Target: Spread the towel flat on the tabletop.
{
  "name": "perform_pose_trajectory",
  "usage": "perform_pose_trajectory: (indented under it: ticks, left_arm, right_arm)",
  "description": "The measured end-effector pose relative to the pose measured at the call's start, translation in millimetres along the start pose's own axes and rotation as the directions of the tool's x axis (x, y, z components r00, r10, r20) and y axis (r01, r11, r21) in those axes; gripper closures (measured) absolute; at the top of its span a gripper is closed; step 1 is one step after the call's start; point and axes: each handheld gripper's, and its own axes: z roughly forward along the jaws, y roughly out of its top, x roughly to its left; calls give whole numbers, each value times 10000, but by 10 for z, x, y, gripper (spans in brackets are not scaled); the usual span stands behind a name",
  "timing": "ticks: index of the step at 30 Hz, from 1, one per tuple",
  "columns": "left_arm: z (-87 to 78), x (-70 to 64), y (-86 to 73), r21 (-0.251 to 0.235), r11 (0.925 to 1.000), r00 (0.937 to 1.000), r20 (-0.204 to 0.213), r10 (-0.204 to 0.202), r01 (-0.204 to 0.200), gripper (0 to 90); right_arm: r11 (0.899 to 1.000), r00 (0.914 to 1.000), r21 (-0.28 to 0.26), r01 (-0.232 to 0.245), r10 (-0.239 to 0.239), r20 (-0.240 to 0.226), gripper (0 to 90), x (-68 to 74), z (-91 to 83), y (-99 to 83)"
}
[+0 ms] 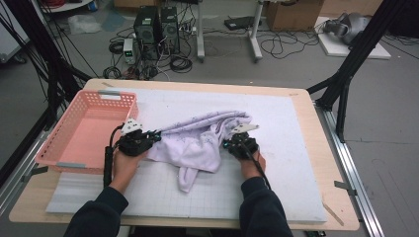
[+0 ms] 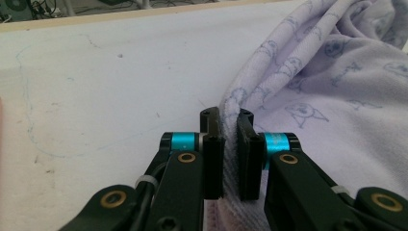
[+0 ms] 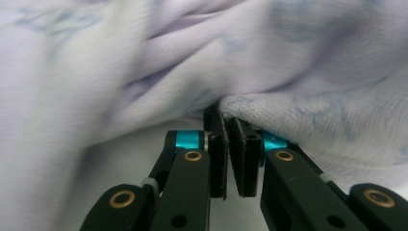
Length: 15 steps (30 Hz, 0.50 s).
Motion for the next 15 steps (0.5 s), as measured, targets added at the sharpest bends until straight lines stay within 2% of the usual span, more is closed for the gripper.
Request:
perform_pose_trajectory:
  ticks: [1,3,6,7,9,10,11,13,14,15]
  left_arm:
    - [-3,5,1,-8,10000,10000,-13,1,-1,832]
    - [-5,13,-1,-5,10000,10000,-29,-10,10,832]
    - [-4,12,-6,132,9999,10000,-35,44,-44,832]
    - [-4,8,-7,153,9998,10000,-51,86,-85,832]
    - [-8,8,-5,162,9998,9999,-65,112,-111,833]
    - [-12,10,-7,171,9998,9999,-76,125,-123,832]
    - [-13,10,-8,182,9998,9999,-59,106,-105,832]
    - [-23,10,-9,230,9997,9999,-53,121,-120,833]
    - [-28,8,-6,249,9996,9999,2,110,-110,832]
    - [-28,-3,-3,209,9997,9999,14,138,-138,832]
  right_arm:
    - [9999,9998,-99,-117,119,137,866,-73,-53,-5]
    - [9999,9972,-56,-105,109,739,867,-237,-159,-26]
    - [9978,9829,-26,-658,652,1721,867,-543,-322,-78]
    - [9964,9746,-54,-851,843,2077,867,-646,-378,-92]
    - [9923,9512,-46,-1241,1203,2842,867,-828,-481,-117]
    - [9907,9363,-55,-1363,1306,3261,867,-908,-527,-133]
    - [9871,9179,-22,-1604,1499,3675,867,-979,-569,-149]
    - [9787,8866,-124,-2050,1910,4212,866,-1092,-646,-193]
    - [9719,8815,-175,-2348,2204,4177,861,-1131,-667,-219]
    - [9667,8824,-212,-2550,2417,4036,842,-1147,-672,-242]
